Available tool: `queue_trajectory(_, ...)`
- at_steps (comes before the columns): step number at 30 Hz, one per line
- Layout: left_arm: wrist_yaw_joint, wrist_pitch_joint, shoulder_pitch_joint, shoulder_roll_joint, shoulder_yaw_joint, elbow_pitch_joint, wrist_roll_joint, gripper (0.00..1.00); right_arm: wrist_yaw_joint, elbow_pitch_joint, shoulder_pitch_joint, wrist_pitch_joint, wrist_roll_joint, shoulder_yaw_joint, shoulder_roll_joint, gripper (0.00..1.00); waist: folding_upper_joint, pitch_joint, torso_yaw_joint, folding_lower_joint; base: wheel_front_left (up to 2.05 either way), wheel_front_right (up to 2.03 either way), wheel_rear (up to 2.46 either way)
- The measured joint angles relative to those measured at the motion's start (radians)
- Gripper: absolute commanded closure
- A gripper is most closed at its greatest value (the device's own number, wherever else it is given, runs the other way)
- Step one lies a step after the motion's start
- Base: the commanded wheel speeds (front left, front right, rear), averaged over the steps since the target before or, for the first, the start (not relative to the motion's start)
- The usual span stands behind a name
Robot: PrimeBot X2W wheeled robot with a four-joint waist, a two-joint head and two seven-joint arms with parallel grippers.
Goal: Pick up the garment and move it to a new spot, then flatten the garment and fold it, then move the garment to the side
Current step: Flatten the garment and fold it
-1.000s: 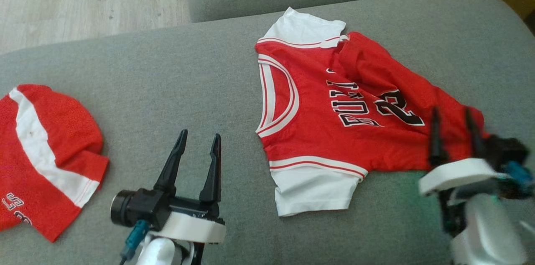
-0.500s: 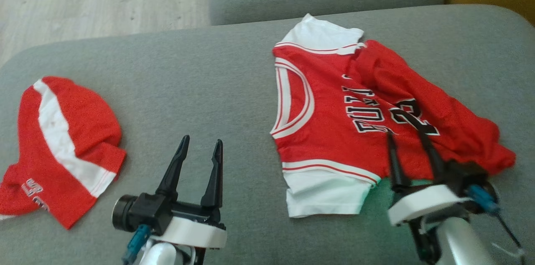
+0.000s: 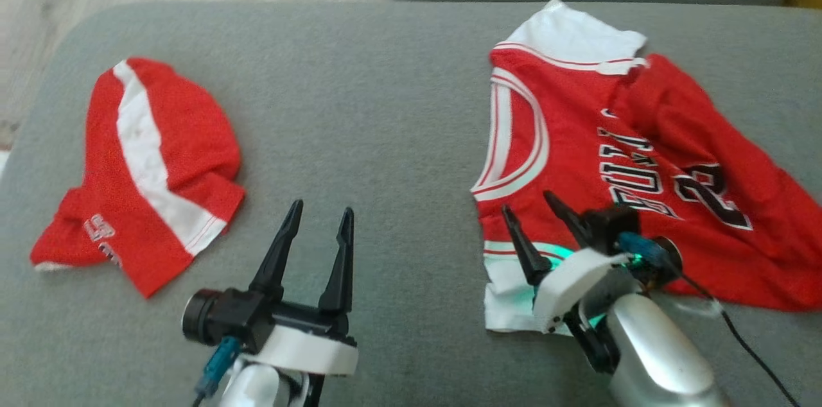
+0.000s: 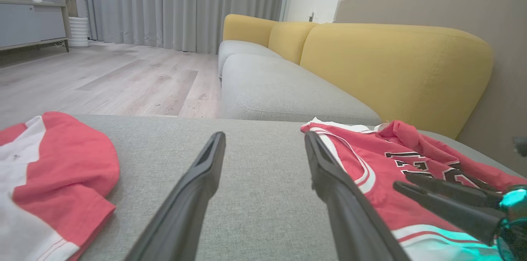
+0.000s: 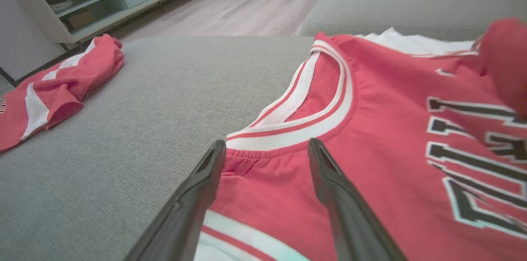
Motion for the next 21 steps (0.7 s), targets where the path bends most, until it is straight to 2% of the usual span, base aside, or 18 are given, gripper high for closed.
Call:
queue_trajectory(2, 0.000, 0.000, -0.014, 0.000, -0.006, 0.000, -0.009, 0.00, 0.000, 0.066, -0.039, 0.010, -0.036, 0.015, -0.001, 0.00, 0.0000, 0.011, 0.020, 0.0000, 0.00, 0.00, 0.00)
queue_trajectory(12, 0.014, 0.000, -0.026, 0.000, -0.036, 0.000, -0.041, 0.00, 0.000, 0.294, -0.189, 0.050, -0.003, 0.018, -0.007, 0.00, 0.0000, 0.044, 0.121, 0.0000, 0.00, 0.00, 0.00)
queue_trajectory(13, 0.014, 0.000, -0.026, 0.000, -0.038, 0.000, -0.041, 0.00, 0.000, 0.313, -0.204, 0.054, 0.003, 0.017, -0.007, 0.55, 0.0000, 0.046, 0.130, 0.0000, 0.00, 0.00, 0.00)
queue_trajectory(14, 0.014, 0.000, -0.026, 0.000, -0.040, 0.000, -0.041, 0.00, 0.000, 0.327, -0.216, 0.053, 0.009, 0.018, -0.007, 1.00, 0.0000, 0.047, 0.137, 0.0000, 0.00, 0.00, 0.00)
queue_trajectory(20, 0.015, 0.000, -0.026, 0.000, -0.044, 0.000, -0.041, 0.00, -0.001, 0.350, -0.236, -0.005, 0.056, 0.067, -0.028, 1.00, 0.0000, 0.052, 0.159, 0.0000, 0.00, 0.00, 0.00)
queue_trajectory(21, 0.015, 0.000, -0.026, 0.000, -0.045, 0.000, -0.041, 0.00, -0.001, 0.349, -0.237, -0.040, 0.084, 0.109, -0.027, 1.00, 0.0000, 0.053, 0.161, 0.0000, 0.00, 0.00, 0.00)
